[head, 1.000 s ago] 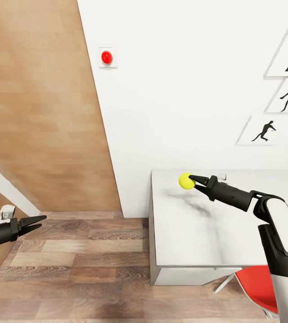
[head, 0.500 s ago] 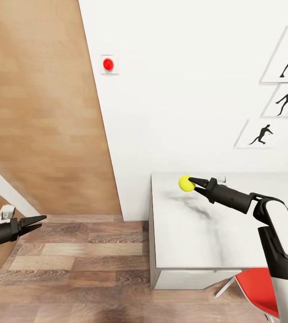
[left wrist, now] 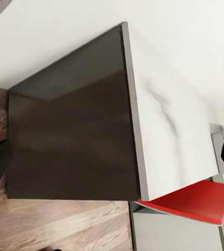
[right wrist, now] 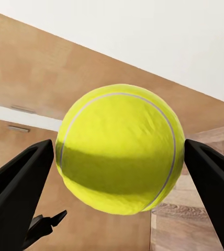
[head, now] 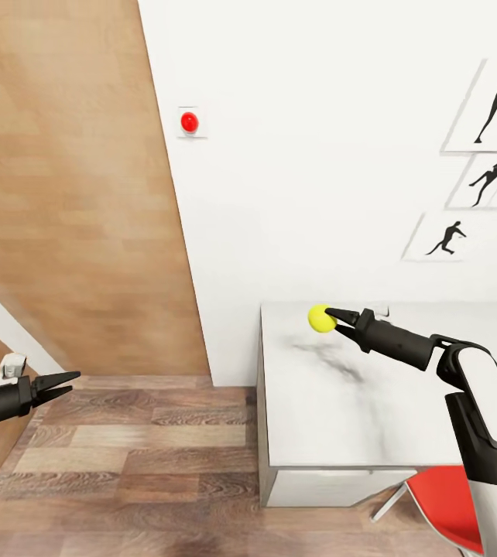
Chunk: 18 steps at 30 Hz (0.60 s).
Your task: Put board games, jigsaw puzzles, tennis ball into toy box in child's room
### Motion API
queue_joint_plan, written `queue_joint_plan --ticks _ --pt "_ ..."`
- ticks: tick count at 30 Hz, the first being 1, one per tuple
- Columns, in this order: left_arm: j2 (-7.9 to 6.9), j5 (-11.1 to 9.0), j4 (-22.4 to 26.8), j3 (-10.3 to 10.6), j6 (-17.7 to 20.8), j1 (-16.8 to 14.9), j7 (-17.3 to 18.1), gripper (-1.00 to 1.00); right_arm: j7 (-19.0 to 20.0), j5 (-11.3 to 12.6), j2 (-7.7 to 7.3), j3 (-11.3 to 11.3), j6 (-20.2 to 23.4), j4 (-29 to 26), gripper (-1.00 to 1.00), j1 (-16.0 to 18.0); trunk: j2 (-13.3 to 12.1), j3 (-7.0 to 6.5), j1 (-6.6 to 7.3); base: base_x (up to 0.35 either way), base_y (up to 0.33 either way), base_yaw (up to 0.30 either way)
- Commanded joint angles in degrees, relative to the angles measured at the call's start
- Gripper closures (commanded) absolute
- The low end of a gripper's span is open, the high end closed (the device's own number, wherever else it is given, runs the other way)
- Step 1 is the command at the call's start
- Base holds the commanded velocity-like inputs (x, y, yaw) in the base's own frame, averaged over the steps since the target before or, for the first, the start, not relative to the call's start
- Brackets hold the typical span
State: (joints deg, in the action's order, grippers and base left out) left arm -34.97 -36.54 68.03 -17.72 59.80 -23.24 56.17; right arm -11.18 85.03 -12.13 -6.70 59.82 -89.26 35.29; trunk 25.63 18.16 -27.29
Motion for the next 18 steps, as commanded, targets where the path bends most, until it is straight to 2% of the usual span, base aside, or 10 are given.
queue_joint_plan --ticks 1,18 --pt "-0.01 0.15 -0.01 -0.03 0.2 -0.05 0.26 -1.0 -0.59 0.58 0.03 0.0 0.18 -0.04 1.0 0.05 0.09 0.0 -0.03 0.0 0.0 0.0" --pt "-0.01 0.15 -0.01 -0.03 0.2 -0.05 0.26 -1.0 -0.59 0.42 0.01 0.98 0.18 -0.04 1.0 0.04 0.09 -1.59 -0.03 0.0 0.0 0.0"
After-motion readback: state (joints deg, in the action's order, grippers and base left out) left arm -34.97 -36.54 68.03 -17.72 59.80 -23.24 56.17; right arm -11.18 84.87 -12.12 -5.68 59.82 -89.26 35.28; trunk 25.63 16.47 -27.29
